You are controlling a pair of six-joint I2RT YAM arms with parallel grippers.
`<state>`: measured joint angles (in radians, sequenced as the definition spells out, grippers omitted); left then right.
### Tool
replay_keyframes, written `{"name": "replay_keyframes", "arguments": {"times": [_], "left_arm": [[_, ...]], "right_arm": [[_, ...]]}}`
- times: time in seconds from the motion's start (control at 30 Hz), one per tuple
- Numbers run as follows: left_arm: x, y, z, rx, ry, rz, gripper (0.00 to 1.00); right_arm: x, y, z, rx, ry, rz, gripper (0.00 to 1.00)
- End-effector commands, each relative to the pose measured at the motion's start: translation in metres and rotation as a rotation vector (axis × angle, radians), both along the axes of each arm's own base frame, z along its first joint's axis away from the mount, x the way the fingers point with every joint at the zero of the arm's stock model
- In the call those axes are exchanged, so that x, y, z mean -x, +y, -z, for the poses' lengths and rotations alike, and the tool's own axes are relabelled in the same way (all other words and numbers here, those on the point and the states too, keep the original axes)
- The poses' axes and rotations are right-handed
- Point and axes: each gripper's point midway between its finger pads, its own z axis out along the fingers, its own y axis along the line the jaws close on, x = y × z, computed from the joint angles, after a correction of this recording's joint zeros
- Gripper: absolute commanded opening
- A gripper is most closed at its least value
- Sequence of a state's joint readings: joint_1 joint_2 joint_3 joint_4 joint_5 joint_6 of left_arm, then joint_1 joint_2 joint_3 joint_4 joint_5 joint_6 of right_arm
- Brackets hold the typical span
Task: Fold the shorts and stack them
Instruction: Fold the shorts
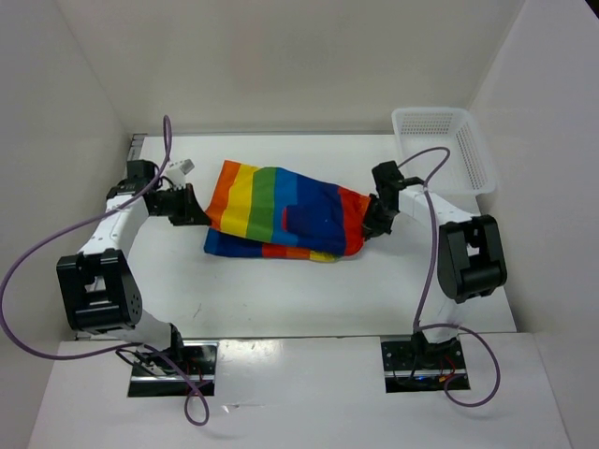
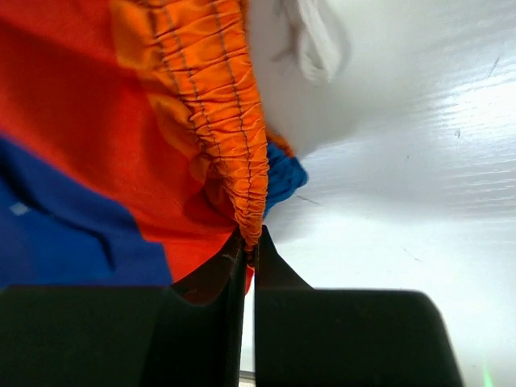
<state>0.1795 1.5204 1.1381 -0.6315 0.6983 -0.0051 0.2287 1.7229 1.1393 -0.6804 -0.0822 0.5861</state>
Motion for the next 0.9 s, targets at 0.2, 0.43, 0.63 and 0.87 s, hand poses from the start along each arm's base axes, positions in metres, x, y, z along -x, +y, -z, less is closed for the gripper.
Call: {"name": "replay_keyframes", "arguments": {"times": [0.2,0.43,0.63,0.87], "left_arm": [[0.060,-0.006,0.055,0.020,0.204,-0.012,0.00],[0.064,0.001,0.092,-0.015,0.290,-0.030,0.38],[0.037,0.014,0.026,-0.091,0.147,-0.058,0.99],[-0.012,-0.030,-0.035,-0.029,-0.134,0.097,0.32]], "right_arm": [[-0.026,-0.004,-0.059,-0.047,-0.128,0.037,0.00],[-0.021,-0.018,-0.041,-0.076,-0.098,0.090,0.15],[-0.038,-0.024,-0.089,-0.054,-0.229,0.085,0.84],[-0.045,0.026,-0.132,-0.073,-0.352,-0.058,0.15]]}}
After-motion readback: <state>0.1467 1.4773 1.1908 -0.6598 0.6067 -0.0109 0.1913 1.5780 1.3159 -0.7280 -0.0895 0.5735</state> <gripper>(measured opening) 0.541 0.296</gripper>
